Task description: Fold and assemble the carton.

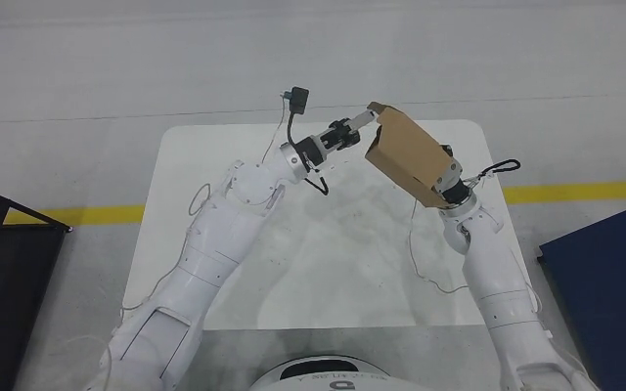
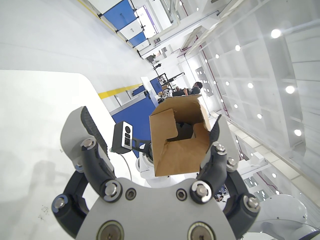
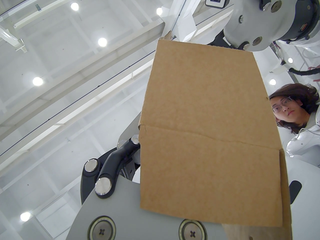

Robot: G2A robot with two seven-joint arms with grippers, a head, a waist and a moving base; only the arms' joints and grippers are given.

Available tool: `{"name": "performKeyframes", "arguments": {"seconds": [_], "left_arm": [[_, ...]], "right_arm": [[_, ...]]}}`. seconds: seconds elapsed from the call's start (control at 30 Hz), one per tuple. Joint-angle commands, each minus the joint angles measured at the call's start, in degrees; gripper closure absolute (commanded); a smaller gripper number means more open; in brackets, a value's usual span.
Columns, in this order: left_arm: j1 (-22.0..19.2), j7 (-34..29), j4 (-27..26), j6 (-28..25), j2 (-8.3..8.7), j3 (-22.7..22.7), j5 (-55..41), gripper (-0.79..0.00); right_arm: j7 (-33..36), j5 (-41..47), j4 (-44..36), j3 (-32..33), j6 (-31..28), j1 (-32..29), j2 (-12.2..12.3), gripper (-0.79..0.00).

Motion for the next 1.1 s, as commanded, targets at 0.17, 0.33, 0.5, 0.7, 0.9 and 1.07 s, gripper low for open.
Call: {"name": "performKeyframes", "arguments": {"seconds": [0.17,0.33,0.5,0.7,0.9,1.07], "left_arm": [[-2.86,1.37,3.89,2.89,-1.06,3.16,1.21,-0.785],[-3.56,1.84,5.62,3.24,-1.77,5.02,1.01,-0.785],[-2.55,-0.19,5.16,2.40,-1.57,3.48,-2.41,-0.785],[-2.36,0.08,4.90,2.29,-1.58,3.33,-2.84,-0.785],[3.84,-2.71,-1.11,3.74,-0.41,-4.46,-18.65,-0.785],[4.84,-11.10,0.26,17.82,0.56,-9.32,-31.07,-0.785]], "right_arm": [[0.00,0.00,0.00,0.00,0.00,0.00,0.00,0.000],[0.00,0.00,0.00,0.00,0.00,0.00,0.00,0.000],[0.00,0.00,0.00,0.00,0.00,0.00,0.00,0.000],[0.00,0.00,0.00,0.00,0.00,0.00,0.00,0.000],[-0.41,-4.71,-1.76,0.98,-2.66,-0.47,0.38,0.000],[5.24,-11.72,-0.14,2.95,-3.49,-0.77,1.30,0.000]]}}
